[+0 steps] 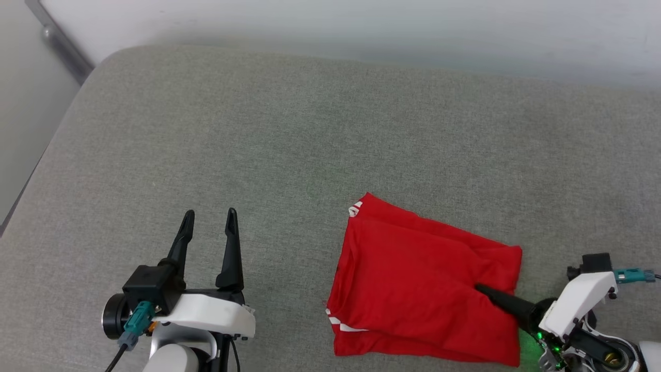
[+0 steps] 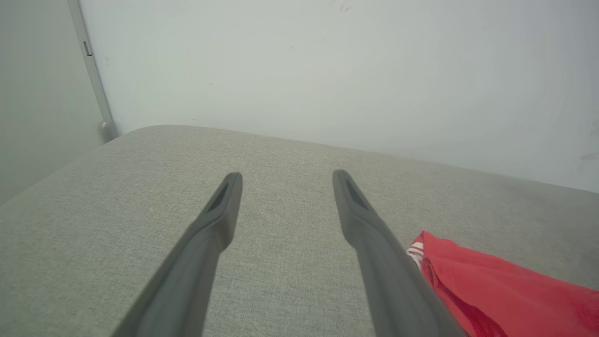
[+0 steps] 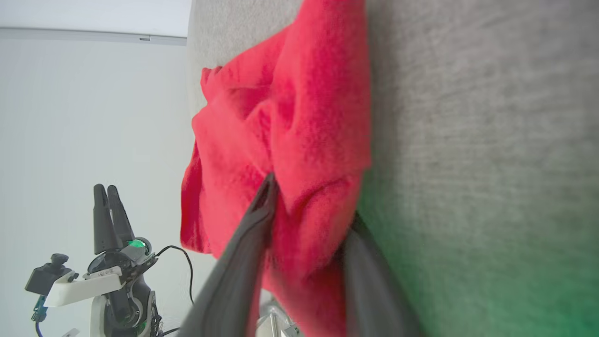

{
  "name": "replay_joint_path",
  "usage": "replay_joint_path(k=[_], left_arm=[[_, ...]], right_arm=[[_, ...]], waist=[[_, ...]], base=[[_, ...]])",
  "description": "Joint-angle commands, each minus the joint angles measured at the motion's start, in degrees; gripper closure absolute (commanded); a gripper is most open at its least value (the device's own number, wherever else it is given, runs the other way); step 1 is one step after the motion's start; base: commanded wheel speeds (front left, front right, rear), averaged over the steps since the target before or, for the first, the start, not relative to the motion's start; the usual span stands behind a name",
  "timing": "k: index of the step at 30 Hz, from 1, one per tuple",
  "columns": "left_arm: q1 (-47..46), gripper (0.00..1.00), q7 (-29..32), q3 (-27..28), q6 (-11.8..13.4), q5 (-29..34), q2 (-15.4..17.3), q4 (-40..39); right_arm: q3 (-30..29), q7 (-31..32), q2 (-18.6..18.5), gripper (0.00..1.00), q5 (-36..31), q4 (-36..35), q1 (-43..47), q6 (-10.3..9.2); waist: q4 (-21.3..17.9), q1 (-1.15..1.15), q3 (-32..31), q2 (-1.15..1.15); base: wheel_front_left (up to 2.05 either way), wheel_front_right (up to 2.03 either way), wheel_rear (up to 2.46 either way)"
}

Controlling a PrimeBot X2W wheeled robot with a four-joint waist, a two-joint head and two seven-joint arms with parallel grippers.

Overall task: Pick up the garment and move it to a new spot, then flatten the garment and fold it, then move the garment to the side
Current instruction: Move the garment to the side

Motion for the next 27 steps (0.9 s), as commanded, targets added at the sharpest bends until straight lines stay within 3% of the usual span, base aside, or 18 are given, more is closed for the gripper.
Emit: replay_joint_path(k=[1, 6, 12, 22, 27], left_arm=[[0.23, 0.00, -0.11, 0.38, -0.33, 0.51, -0.29, 0.31], [2.29, 0.00, -0.11, 1.60, -0.03, 0.61, -0.16, 0.61], [4.50, 0.00, 0.03, 1.79, 0.00, 1.00, 0.81, 0.36], [4.44, 0.00, 0.17, 1.75, 0.30, 0.82, 1.26, -2.91], [1.50, 0.00, 0.87, 1.22, -0.04, 1.39, 1.68, -5.46]], right_arm=[[1.31, 0.19, 0.38, 1.00, 0.60, 1.02, 0.64, -0.09], [5.53, -1.81, -3.11, 1.00, -2.82, -2.11, 0.17, -0.07], [11.72, -5.29, -9.14, 1.00, -15.94, -2.93, 0.01, -0.07], [12.07, -6.37, -12.59, 1.00, -33.05, -1.51, -4.84, -0.07], [12.86, -7.85, -13.91, 1.00, -38.76, -2.30, -8.95, -0.08]], waist=[[-0.08, 0.00, -1.06, 0.00], [-1.63, 0.00, -4.36, 0.00], [-5.83, 0.00, -7.75, 0.00], [-18.12, 0.00, -5.45, 0.00], [-24.95, 0.00, 0.07, 0.00]], base=[[0.00, 0.00, 0.00], [0.00, 0.00, 0.00], [0.00, 0.00, 0.00], [0.00, 0.00, 0.00], [0.00, 0.00, 0.00]])
